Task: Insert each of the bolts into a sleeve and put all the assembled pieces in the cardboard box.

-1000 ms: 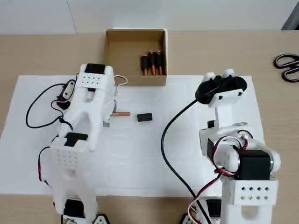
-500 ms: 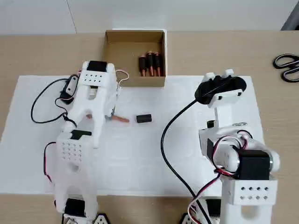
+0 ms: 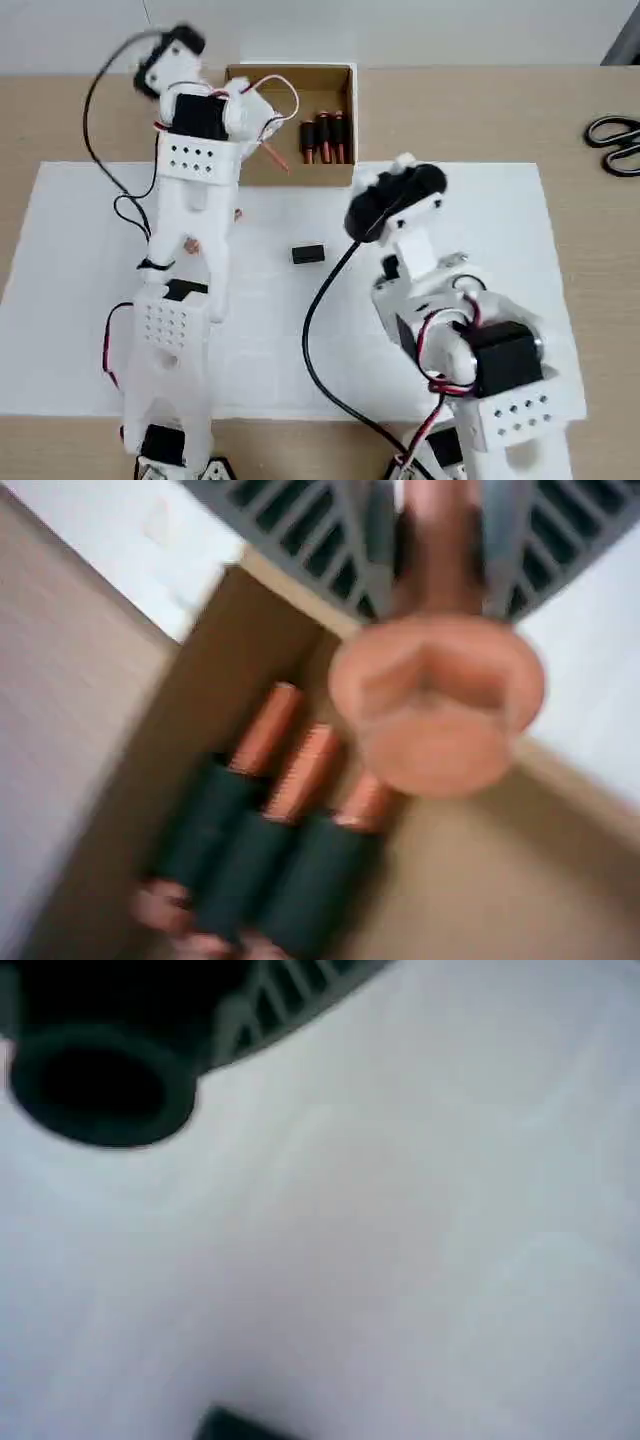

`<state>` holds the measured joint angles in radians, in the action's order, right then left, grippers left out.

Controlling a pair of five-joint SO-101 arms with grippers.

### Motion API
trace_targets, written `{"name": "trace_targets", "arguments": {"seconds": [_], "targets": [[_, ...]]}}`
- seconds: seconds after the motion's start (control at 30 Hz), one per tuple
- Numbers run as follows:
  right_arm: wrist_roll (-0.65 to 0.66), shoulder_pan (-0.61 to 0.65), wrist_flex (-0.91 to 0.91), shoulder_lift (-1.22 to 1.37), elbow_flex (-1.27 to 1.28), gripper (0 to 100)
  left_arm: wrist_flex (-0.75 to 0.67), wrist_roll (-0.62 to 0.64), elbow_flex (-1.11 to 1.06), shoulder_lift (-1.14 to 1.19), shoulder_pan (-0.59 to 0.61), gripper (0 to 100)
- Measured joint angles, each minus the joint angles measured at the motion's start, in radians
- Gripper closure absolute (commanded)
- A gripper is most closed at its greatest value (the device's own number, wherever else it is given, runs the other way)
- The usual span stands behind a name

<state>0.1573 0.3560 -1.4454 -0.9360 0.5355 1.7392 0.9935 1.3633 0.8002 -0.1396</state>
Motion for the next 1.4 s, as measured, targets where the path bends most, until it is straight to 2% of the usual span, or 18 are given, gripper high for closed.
{"name": "trace_targets", "arguments": {"seconds": [0.23, 0.43, 0.53, 0.7, 1.0, 1.1, 1.4], "targets": [[0.000, 0.011, 0.393, -0.141, 0.235, 99.4, 0.002, -0.242, 0.052, -0.057, -0.087, 99], [0.005, 0.011, 0.885, -0.330, 0.608, 99.5, 0.002, -0.448, 0.066, -0.169, -0.091, 99], [0.060, 0.012, 1.103, -0.347, 0.766, 99.5, 0.002, -0.488, 0.066, -0.199, -0.110, 99], [0.084, 0.009, 1.212, -0.353, 0.830, 99.5, 0.002, -0.559, 0.012, -0.321, -0.169, 99], [0.084, 0.009, 1.272, -0.359, 0.833, 99.5, -0.002, -0.638, -0.486, -0.746, -0.318, 99], [0.084, 0.023, 1.369, -0.359, 0.833, 99.5, -0.114, -0.644, -0.661, -0.867, -0.321, 99], [0.084, 0.153, 1.421, -0.361, 0.839, 99.5, -0.686, -0.512, -1.195, -1.073, -0.269, 99]]}}
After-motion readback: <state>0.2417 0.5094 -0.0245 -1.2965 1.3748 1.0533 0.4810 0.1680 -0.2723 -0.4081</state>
